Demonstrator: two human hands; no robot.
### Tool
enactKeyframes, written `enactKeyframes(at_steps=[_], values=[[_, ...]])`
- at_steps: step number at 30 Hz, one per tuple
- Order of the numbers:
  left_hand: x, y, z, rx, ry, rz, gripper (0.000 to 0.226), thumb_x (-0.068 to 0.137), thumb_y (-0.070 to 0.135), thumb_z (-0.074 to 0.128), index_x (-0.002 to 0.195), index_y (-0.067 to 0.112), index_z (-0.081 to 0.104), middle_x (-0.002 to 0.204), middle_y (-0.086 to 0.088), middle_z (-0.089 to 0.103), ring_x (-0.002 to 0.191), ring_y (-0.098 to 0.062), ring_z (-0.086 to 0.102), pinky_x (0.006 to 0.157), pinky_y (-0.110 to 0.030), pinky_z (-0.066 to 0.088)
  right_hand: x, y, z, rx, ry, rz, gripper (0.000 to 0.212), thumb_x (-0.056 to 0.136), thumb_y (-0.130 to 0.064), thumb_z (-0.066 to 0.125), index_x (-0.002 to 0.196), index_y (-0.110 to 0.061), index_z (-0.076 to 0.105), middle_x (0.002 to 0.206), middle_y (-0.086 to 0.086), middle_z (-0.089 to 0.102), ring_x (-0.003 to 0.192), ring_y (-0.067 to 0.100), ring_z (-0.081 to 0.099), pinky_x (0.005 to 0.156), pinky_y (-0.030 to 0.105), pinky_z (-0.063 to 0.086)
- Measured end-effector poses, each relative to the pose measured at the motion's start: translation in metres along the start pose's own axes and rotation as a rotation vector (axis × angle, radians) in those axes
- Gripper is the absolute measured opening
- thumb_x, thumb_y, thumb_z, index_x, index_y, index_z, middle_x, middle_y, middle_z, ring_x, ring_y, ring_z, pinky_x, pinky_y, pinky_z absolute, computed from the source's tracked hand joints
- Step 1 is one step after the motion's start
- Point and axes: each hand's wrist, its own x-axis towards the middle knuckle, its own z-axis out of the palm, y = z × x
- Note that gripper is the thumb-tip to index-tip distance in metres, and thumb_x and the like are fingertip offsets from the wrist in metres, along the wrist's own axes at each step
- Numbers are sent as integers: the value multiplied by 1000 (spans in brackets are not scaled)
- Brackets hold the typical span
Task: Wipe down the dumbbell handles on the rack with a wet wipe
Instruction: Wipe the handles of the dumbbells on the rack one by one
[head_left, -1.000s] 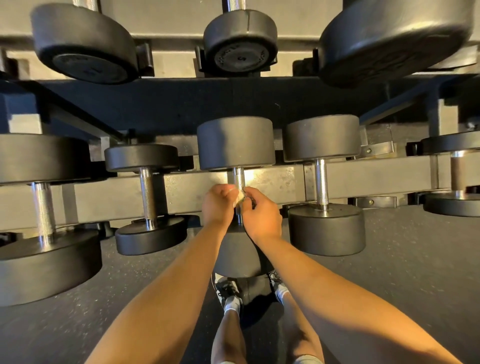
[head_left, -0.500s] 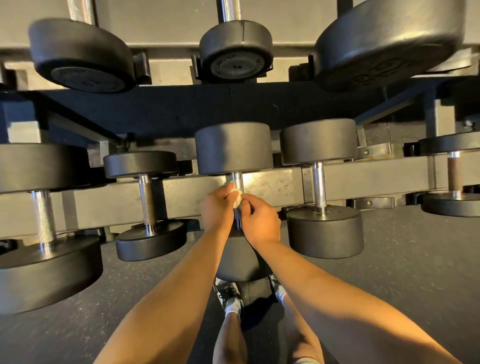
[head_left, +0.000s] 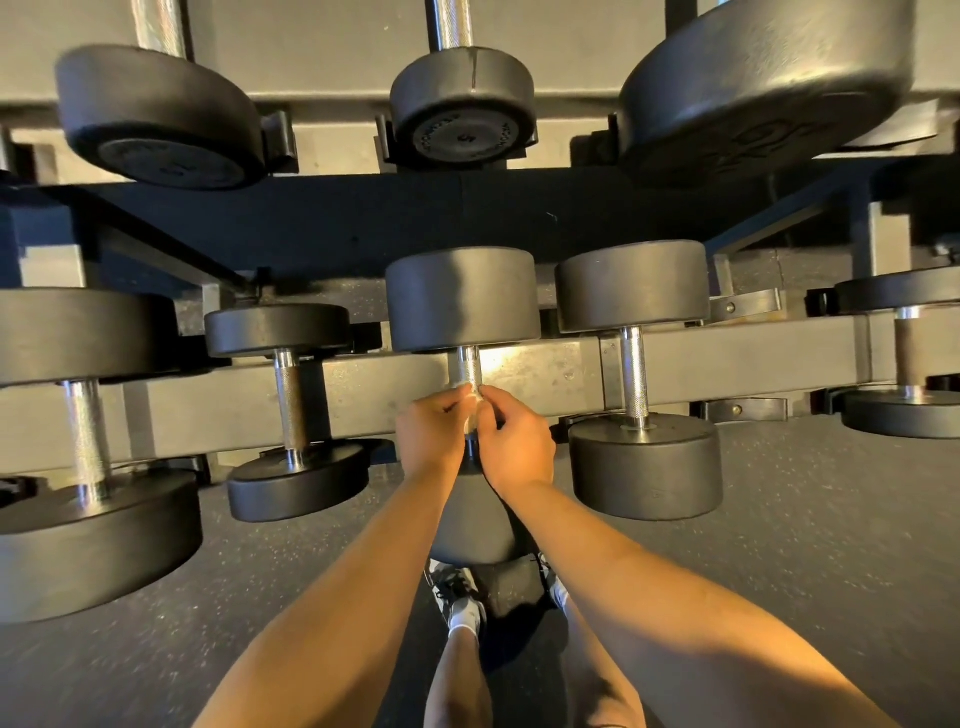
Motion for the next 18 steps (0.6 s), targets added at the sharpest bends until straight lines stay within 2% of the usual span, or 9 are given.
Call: enactKeyframes(at_steps=[3,5,8,10,12,16,18], values=[[8,13,2,-84,61,0,18,100,25,63,111,24,78,96,18,68,81,5,62,67,-2,41,2,3,2,26,13,-12,28,102,-29,47,117,-38,68,92,-12,71,82,10,64,77,35,58],[14,16,3,-67,64,16,22,100,27,62,116,23,76,97,20,67,76,11,57,65,2,37,3,4,1,43,28,-25,29,102,-25,47,119,-36,69,96,-11,72,84,10,65,78,34,58],[9,5,5,9,40,-11,18,99,35,63,107,30,79,93,13,75,72,1,62,58,-8,40,3,6,1,36,20,-53,31,101,-23,47,121,-35,68,97,-9,72,85,12,65,77,33,57],[-2,-3,3,34,23,-62,16,97,39,66,94,32,80,78,13,72,70,-3,64,57,-18,44,4,7,1,46,4,-45,33,101,-23,48,125,-33,67,104,-6,73,91,15,66,82,35,57],[-10,-10,3,63,6,-92,18,96,39,66,83,36,78,72,15,68,68,-3,62,57,-22,43,4,8,1,51,-2,-47,32,100,-22,49,126,-29,67,108,-4,73,95,16,66,85,36,57],[-12,-14,2,46,-4,-140,15,95,38,67,84,39,78,84,9,75,80,-11,68,65,-26,48,5,11,0,75,-34,-59,30,100,-18,51,124,-25,68,111,-2,72,100,16,66,90,36,57],[-13,-16,3,83,-6,-173,12,93,35,68,96,34,80,95,4,77,90,-17,68,74,-28,52,6,12,-3,77,-74,-70,30,100,-17,52,124,-21,69,117,-1,71,107,17,64,95,32,53]])
